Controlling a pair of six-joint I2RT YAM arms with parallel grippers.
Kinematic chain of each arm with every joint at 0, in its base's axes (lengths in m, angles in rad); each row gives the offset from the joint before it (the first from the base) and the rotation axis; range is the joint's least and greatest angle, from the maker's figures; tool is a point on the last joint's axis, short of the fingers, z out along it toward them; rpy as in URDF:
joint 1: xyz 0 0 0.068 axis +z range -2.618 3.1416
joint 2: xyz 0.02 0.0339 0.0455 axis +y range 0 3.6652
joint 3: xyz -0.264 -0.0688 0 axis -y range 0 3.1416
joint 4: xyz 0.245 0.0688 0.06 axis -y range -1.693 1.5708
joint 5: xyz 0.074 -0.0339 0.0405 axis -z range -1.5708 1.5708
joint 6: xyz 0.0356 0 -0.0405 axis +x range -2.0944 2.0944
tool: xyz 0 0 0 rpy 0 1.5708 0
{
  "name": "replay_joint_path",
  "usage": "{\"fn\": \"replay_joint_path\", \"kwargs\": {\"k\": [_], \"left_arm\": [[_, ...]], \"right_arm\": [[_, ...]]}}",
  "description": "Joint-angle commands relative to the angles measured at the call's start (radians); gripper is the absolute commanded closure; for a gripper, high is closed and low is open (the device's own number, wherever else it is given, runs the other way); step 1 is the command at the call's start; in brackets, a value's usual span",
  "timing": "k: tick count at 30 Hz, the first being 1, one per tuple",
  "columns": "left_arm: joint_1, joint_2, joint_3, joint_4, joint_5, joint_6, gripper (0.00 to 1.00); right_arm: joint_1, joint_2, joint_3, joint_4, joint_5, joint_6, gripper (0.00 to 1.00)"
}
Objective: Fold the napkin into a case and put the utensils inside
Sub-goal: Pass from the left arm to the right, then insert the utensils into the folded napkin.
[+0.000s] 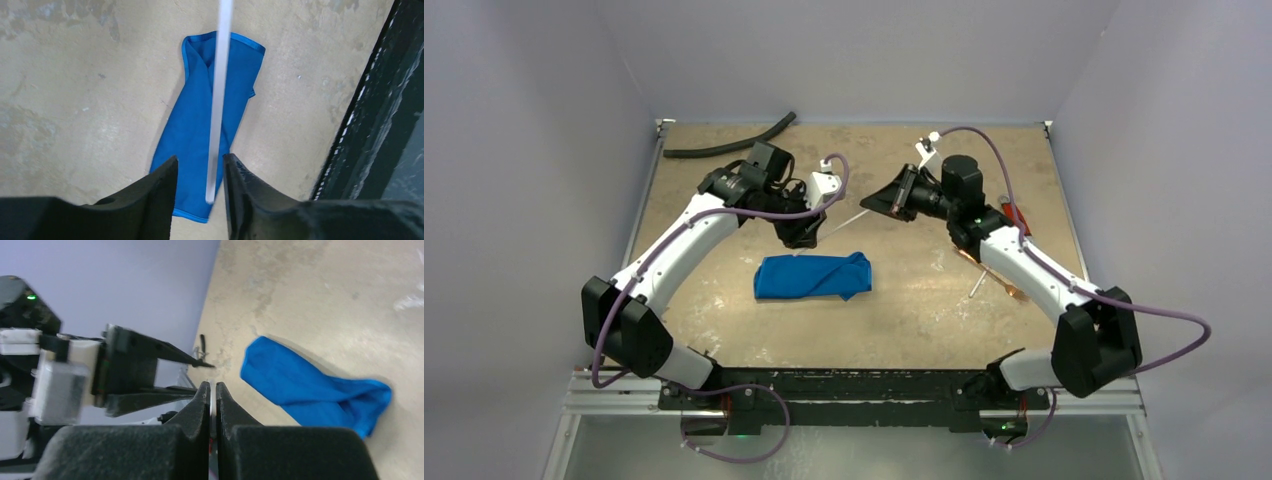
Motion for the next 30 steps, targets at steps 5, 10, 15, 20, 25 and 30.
{"fn": "replay_joint_path", "kwargs": {"k": [5,10,15,20,25,30], "left_arm": [[0.002,-0.011,-0.023,-0.002,-0.042,-0.013,0.39],[0.019,-0.010,-0.071,-0.033,-0.119,0.024,0.39],[0.142,0.045,-0.133,-0.030,-0.176,0.045,0.54],[0.249,0.117,-0.192,0.003,-0.214,0.045,0.69],[0.254,0.114,-0.262,0.047,-0.209,0.002,0.71],[0.257,0.108,-0.289,0.076,-0.206,-0.023,0.72]], "right_arm": [[-0.015,-0.177,-0.174,-0.140,0.186,0.034,1.00],[-0.017,-0.281,-0.272,-0.183,0.269,0.074,1.00],[-0.017,-0.370,-0.350,-0.195,0.346,0.103,1.00],[-0.016,-0.402,-0.395,-0.182,0.394,0.123,1.00],[-0.016,-0.400,-0.423,-0.174,0.410,0.126,1.00],[-0.017,-0.422,-0.469,-0.161,0.437,0.147,1.00]]}}
